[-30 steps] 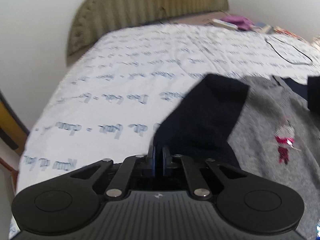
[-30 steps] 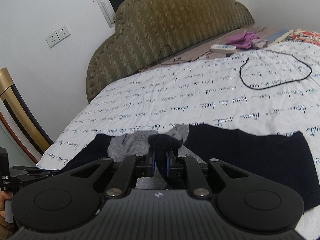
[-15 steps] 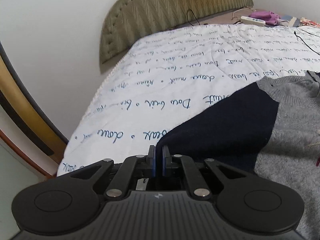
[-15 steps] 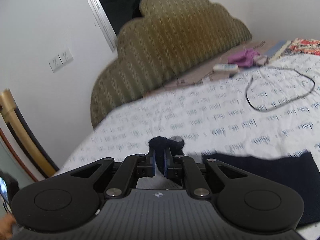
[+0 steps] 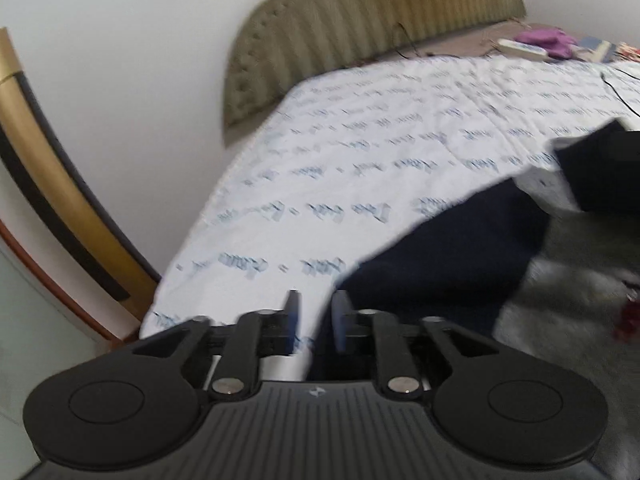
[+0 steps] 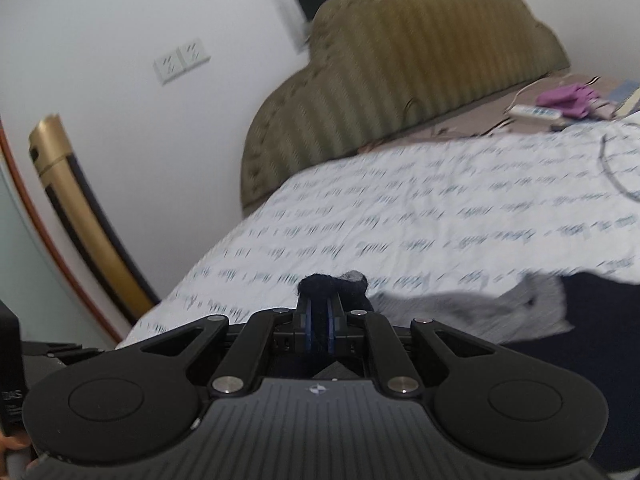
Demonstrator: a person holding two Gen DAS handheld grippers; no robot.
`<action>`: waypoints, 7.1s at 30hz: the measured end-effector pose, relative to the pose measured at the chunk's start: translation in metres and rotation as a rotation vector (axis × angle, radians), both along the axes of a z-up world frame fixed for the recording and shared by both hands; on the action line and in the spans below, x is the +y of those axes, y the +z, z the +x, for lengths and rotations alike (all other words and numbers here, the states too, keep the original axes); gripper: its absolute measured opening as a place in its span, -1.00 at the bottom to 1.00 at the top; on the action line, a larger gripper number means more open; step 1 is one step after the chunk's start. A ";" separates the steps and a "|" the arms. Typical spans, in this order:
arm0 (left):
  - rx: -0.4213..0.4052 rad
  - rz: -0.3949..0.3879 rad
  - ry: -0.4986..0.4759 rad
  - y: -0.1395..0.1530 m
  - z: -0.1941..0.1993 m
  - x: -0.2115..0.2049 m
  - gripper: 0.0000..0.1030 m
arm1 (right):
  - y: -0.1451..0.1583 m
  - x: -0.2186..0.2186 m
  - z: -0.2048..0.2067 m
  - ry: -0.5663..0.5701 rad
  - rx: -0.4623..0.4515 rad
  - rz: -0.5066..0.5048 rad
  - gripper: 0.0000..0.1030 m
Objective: Fold small clothes
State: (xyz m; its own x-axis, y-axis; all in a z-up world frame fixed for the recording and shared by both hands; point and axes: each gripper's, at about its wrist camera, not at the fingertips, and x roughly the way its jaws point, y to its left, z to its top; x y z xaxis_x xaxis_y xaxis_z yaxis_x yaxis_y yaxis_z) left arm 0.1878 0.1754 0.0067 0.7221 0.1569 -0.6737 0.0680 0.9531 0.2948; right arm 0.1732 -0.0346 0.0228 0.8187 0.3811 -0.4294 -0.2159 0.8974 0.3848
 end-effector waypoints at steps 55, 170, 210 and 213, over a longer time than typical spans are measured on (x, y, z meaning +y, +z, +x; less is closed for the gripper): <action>-0.210 -0.075 0.891 0.058 -0.222 0.178 0.64 | -0.081 0.212 -0.275 1.159 -0.926 -1.033 -0.08; -0.353 0.420 -0.246 -0.070 -0.056 -0.102 1.00 | -0.047 -0.239 -0.016 -0.320 0.269 0.534 -0.70; -0.221 0.212 -0.026 -0.048 -0.053 -0.050 0.99 | -0.084 -0.254 -0.038 -0.385 0.288 0.467 -0.75; -0.217 0.195 -0.022 -0.047 -0.054 -0.045 1.00 | -0.077 -0.255 -0.055 -0.381 0.256 0.463 -0.80</action>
